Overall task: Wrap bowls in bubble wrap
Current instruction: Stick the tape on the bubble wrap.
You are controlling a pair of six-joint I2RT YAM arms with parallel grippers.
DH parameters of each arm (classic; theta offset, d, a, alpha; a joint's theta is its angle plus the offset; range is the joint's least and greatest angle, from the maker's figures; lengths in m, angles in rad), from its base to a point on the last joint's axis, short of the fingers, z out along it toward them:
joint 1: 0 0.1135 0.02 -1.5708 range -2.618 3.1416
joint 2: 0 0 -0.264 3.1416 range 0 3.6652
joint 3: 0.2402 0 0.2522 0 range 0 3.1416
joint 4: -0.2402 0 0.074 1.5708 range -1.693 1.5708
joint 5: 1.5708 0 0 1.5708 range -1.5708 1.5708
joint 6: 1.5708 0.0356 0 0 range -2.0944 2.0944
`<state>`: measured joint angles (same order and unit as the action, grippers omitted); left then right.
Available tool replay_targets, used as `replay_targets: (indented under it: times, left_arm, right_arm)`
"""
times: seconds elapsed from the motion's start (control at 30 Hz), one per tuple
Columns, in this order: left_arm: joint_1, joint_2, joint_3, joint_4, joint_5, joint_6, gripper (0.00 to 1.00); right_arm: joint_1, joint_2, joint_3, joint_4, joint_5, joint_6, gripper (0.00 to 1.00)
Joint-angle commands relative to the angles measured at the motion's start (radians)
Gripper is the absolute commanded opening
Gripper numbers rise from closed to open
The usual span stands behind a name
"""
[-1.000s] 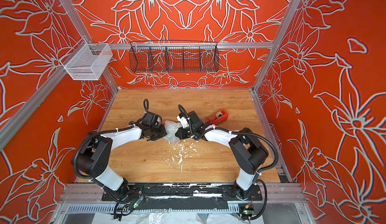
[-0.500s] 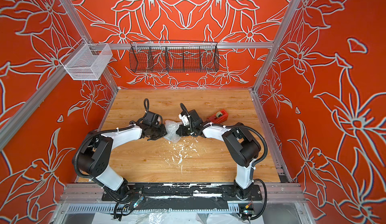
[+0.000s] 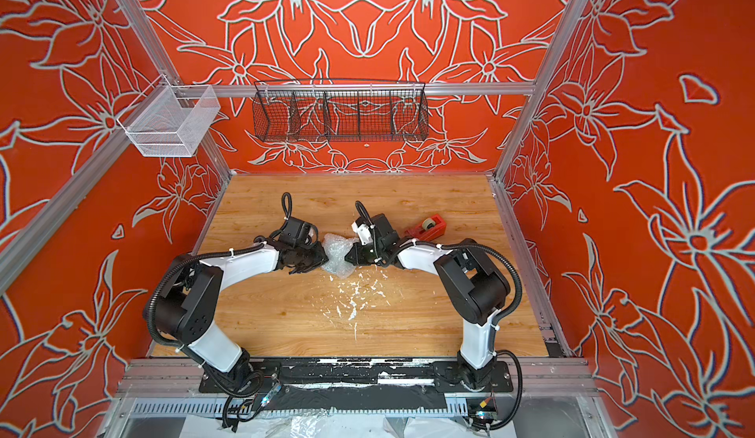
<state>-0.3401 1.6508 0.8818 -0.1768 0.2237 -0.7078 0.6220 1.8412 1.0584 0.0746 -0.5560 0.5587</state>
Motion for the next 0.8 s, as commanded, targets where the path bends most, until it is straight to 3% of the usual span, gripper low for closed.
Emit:
replay_targets:
  times: [0.0,0.23,0.6,0.77]
  left_arm:
    - [0.012,-0.004,-0.035,-0.115,-0.046,0.005,0.27]
    - [0.010,-0.091,-0.020,-0.151,-0.071,0.008,0.53]
    - [0.010,-0.191,-0.013,-0.174,-0.129,0.048,0.66]
    - [0.010,-0.259,-0.025,-0.174,-0.176,0.082,0.69]
  right_arm:
    - [-0.007,-0.040,0.032,-0.082,-0.023,-0.029,0.15]
    - [-0.004,-0.103,0.067,-0.107,-0.042,-0.064,0.24]
    - [-0.008,-0.193,0.072,-0.157,-0.002,-0.116,0.29]
    - [-0.024,-0.260,0.048,-0.208,0.092,-0.159,0.30]
